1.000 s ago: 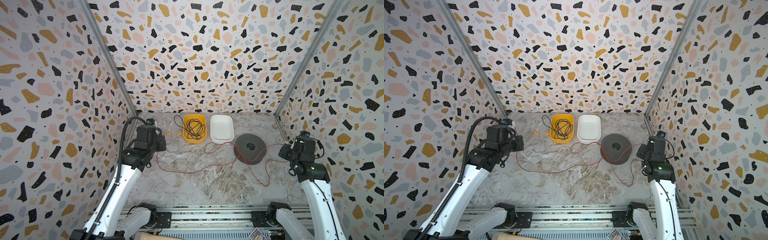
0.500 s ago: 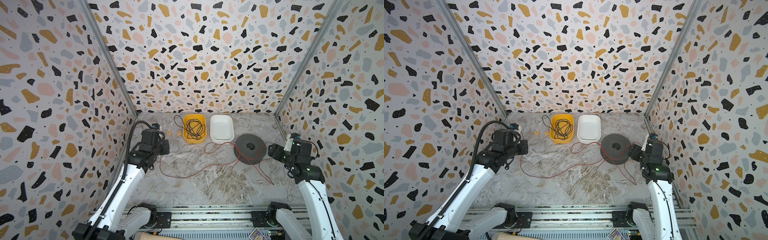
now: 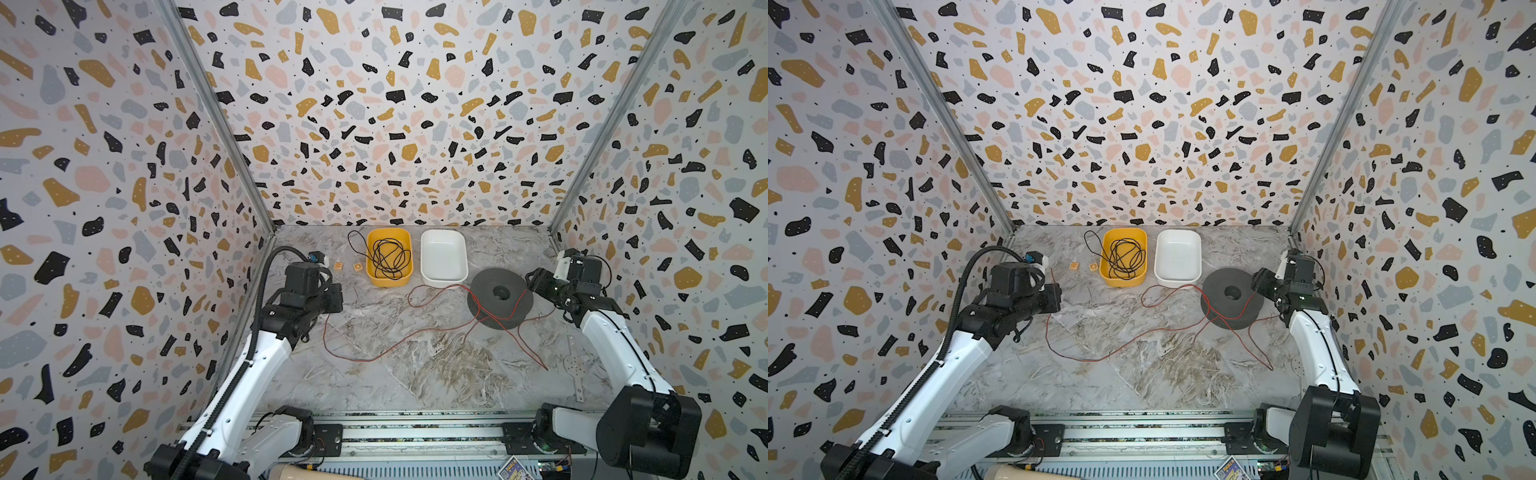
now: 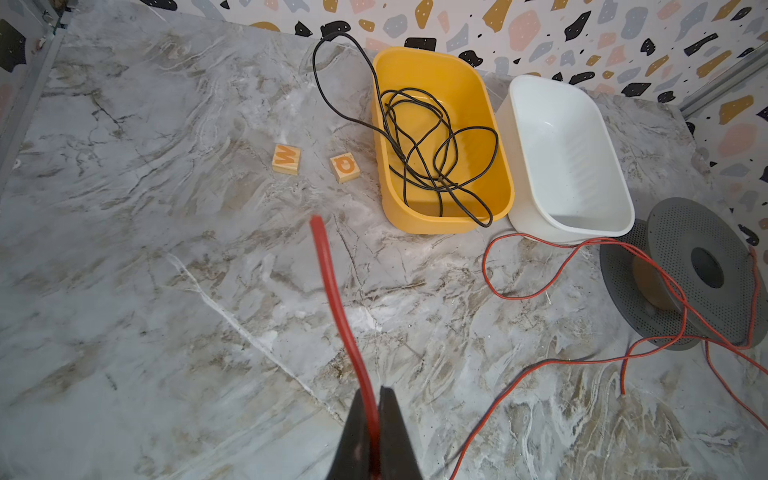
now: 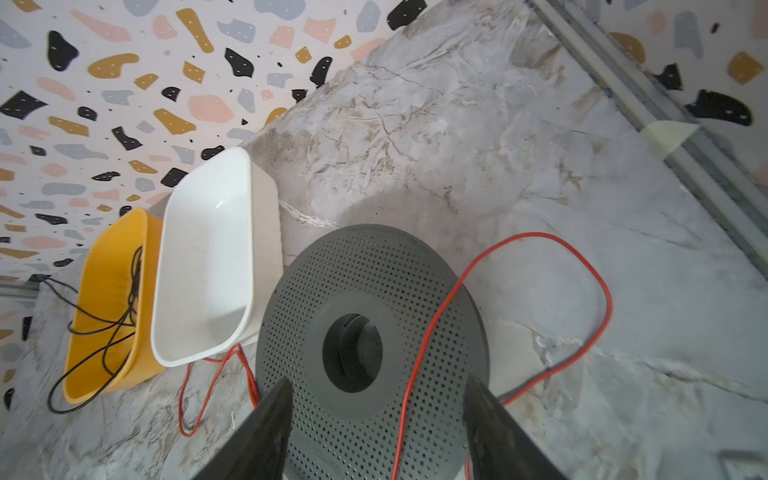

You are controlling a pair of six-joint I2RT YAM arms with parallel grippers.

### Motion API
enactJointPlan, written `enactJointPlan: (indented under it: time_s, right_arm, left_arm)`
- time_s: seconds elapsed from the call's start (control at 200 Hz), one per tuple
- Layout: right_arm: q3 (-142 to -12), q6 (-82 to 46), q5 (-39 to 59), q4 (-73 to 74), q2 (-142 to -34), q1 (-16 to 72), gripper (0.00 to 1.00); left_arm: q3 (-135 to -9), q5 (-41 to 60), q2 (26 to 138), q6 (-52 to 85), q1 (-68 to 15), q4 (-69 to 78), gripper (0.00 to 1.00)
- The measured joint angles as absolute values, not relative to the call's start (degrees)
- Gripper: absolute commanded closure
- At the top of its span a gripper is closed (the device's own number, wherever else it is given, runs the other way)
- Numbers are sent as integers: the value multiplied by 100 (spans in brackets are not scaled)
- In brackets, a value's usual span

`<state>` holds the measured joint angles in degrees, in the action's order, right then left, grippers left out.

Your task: Wrap the cables

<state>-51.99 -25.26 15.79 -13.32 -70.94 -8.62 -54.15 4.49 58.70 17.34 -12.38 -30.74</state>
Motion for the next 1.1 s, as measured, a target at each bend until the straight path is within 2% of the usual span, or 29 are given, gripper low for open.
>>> enactJointPlan:
  time_s: [0.095,0.416,0.931,1.101]
  right_arm:
    - [-5205,-2698,1857,-1015,-7413,-716,26]
    - [-5203,-3022,2239,-628,-8458,-244,27]
    - [-4768,-3015,1752,-808,-8204,-620,28]
    - [-4475,-2969,1479,-993,-7787,-788,28]
  left_arm:
    - [-5402,449,5848,1734,-1238,-3079,100]
    - [-5122,469,5765,1789,-1249,-2987,100]
    - [-4790,517,5658,1872,-1256,-2895,100]
    - [-4790,552,5625,1885,-1262,-2895,100]
